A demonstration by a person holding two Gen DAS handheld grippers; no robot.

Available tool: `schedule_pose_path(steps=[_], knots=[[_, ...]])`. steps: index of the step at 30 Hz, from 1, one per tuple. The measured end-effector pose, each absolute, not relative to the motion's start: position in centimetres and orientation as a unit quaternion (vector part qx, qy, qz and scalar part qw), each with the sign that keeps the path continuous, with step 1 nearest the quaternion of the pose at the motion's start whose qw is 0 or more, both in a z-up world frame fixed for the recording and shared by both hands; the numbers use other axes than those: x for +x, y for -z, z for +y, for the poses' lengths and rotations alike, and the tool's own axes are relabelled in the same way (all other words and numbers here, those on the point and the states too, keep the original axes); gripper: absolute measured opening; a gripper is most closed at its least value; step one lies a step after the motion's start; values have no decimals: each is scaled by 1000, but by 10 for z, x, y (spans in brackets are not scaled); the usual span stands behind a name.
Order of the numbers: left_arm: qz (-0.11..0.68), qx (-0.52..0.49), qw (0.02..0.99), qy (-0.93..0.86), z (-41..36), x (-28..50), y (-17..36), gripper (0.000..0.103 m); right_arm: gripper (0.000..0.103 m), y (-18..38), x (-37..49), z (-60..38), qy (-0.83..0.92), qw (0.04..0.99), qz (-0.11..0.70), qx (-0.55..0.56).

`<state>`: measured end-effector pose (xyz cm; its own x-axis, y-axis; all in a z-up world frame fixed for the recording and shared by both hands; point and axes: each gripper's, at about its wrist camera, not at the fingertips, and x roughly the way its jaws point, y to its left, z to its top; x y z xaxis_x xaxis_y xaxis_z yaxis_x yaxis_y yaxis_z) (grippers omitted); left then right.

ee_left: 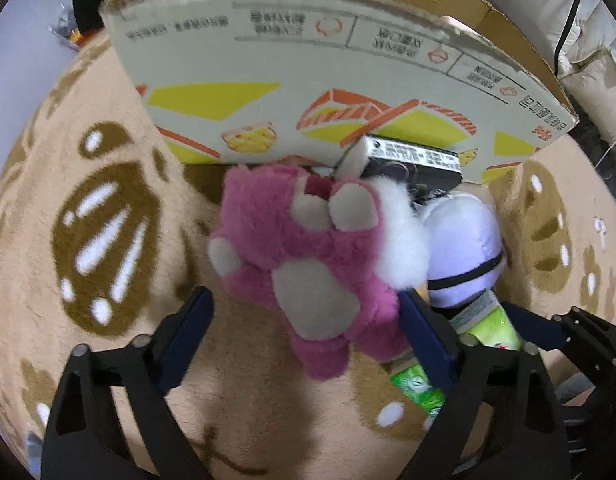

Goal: Organize soft objects
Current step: 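Lower both tools to the pile and grasp the pink bear and green tissue pack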

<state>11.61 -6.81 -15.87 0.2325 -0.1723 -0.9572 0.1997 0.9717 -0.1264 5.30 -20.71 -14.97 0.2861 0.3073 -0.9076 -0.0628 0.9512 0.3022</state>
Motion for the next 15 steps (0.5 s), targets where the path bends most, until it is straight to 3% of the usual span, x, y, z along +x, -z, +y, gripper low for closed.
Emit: schedule_pose_path(steps=[7, 15], knots=[[609, -25, 778, 150, -60, 115, 163, 53, 46, 144, 49, -213, -117, 801, 578, 102], [580, 46, 801, 139, -82, 93, 154, 49, 44, 128, 44, -225, -104, 823, 548, 107]])
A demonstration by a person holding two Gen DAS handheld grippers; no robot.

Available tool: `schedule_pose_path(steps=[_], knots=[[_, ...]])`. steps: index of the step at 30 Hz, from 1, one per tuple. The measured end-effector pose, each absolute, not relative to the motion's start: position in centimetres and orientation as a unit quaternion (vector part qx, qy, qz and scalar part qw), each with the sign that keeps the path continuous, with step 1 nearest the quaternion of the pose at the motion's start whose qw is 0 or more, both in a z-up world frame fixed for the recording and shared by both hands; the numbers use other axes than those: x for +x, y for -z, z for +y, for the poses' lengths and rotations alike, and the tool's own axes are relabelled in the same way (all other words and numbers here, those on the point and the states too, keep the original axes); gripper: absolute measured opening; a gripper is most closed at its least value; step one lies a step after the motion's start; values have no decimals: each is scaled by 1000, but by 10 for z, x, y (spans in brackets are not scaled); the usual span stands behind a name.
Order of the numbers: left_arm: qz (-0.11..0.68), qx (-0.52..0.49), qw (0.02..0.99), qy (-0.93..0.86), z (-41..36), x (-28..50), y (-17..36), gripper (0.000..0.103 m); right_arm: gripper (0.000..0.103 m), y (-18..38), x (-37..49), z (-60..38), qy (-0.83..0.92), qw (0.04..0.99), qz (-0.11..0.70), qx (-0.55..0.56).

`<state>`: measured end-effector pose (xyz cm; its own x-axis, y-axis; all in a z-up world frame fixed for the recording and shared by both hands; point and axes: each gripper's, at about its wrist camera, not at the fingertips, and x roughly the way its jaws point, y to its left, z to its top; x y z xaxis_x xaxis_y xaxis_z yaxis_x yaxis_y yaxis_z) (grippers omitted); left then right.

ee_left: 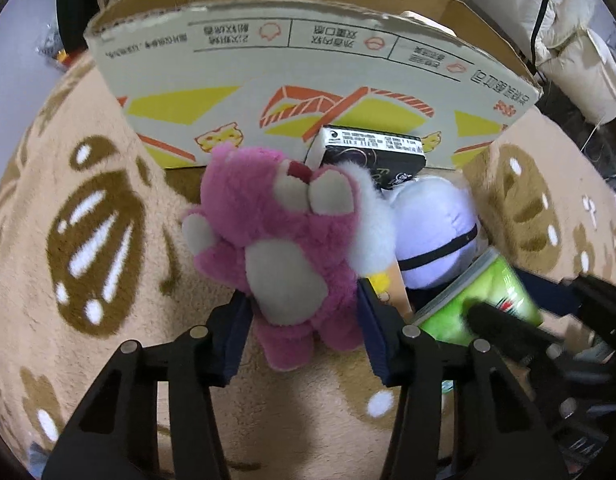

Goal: Organize soft objects
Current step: 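Lift the pink bear and tissue pack over the box and release both inside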

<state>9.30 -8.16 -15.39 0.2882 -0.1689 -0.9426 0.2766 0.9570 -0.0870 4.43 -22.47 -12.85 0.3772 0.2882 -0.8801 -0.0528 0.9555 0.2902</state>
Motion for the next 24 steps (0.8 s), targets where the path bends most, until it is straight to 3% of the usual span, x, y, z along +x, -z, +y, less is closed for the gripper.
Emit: schedule_pose_path(steps=[24], knots=[[454, 30, 887, 83, -44, 46, 79, 45, 38, 55, 16, -243, -66, 925, 364, 88]])
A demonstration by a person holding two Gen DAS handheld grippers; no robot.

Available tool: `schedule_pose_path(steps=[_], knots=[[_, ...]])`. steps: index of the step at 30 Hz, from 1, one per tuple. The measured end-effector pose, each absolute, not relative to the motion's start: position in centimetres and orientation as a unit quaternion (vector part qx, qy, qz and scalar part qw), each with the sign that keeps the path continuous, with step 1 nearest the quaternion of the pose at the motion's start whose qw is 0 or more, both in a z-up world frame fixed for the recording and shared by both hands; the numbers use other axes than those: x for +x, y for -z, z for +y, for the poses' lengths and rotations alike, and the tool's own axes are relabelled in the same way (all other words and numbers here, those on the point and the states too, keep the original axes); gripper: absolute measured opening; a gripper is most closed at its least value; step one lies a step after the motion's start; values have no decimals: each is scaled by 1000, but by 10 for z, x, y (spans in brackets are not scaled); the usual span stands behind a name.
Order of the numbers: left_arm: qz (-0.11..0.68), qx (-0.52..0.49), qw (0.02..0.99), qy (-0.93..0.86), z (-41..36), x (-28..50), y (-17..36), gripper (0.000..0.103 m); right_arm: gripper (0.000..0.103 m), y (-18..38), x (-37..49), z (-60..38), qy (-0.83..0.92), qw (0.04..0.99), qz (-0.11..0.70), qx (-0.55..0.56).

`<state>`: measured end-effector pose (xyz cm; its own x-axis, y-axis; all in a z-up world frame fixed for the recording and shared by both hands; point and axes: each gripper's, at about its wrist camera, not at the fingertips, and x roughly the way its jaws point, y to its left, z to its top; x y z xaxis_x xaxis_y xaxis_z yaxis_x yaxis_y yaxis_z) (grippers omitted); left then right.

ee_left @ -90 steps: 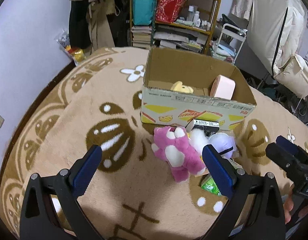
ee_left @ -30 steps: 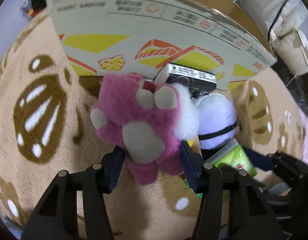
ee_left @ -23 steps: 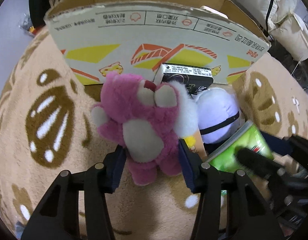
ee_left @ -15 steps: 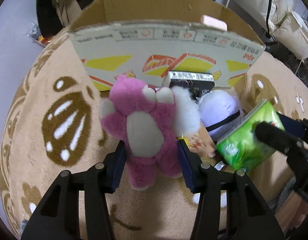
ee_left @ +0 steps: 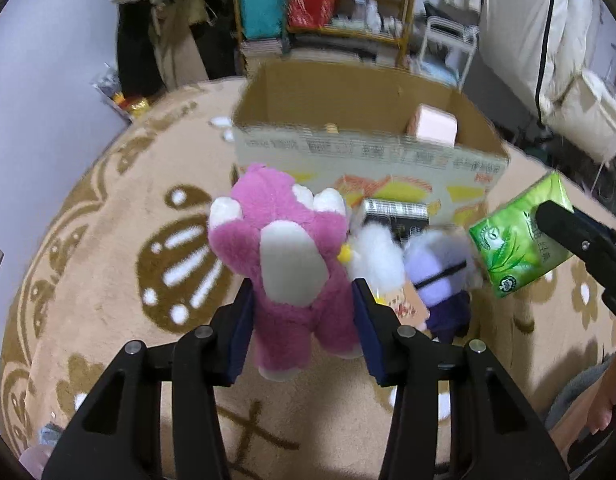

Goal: Organize soft objects
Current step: 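Lift the pink bear and tissue pack over the box and release both inside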

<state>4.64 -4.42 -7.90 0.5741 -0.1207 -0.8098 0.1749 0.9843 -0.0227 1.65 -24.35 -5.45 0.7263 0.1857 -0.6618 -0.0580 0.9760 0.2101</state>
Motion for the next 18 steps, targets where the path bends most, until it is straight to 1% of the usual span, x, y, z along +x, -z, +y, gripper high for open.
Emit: schedule_pose_path(steps=[5, 10, 18], knots=[[393, 19, 914, 97, -38, 37, 53, 46, 37, 40, 10, -244, -51, 944, 317, 75], [333, 34, 937, 101, -43, 29, 33, 46, 37, 26, 11, -249, -49, 955, 282, 78], [288, 52, 951, 98, -49, 36, 16, 46, 37, 17, 27, -250, -55, 961, 259, 78]])
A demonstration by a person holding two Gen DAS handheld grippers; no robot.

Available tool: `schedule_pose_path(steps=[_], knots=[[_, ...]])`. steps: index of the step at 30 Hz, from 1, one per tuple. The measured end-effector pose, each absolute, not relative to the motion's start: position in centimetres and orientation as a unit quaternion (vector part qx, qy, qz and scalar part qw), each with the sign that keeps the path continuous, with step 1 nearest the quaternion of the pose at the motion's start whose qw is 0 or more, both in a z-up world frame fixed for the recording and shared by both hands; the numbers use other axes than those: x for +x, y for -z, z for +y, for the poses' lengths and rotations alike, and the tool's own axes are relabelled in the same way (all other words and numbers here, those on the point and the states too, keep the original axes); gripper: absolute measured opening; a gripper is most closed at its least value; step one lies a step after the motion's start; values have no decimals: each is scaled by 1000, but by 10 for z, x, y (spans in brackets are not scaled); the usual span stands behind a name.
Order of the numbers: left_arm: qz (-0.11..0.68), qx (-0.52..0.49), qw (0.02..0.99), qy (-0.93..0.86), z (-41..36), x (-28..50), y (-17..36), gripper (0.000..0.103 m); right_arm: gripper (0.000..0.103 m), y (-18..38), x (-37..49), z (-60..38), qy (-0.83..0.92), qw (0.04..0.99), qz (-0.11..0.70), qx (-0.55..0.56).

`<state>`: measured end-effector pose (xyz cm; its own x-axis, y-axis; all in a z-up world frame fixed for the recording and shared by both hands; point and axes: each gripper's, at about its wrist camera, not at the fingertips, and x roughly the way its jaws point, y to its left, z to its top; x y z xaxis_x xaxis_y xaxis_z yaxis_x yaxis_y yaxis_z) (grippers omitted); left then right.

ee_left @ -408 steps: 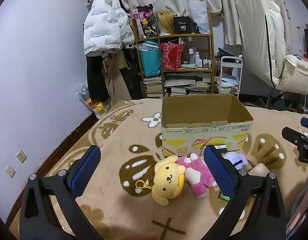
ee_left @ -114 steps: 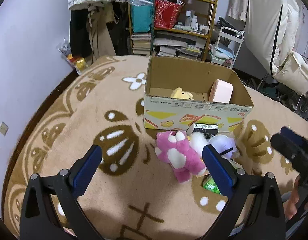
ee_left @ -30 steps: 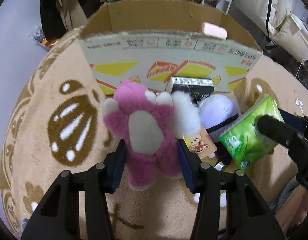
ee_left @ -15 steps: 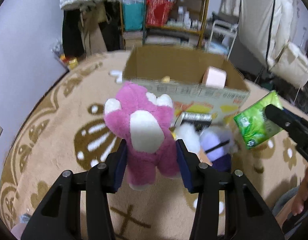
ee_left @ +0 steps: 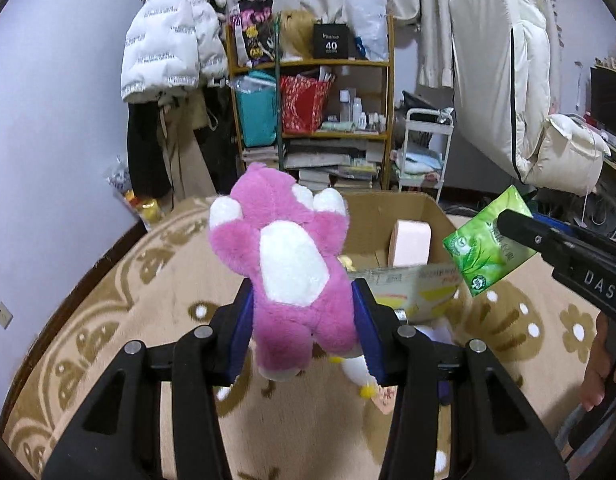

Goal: Organize soft objects
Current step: 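Lift the pink bear and tissue pack over the box and release both inside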

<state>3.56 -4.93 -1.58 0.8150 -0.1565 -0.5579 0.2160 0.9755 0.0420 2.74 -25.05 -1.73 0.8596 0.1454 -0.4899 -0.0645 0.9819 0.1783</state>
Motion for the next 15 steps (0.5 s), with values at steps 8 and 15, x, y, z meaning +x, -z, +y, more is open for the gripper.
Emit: schedule_pose_path(steps=[8, 15], knots=[[260, 59, 960, 89, -52, 58, 6, 46, 37, 20, 46, -252, -61, 963, 250, 80], [253, 73, 961, 90, -59, 77, 9, 46, 37, 21, 63, -253, -67, 963, 246, 85]])
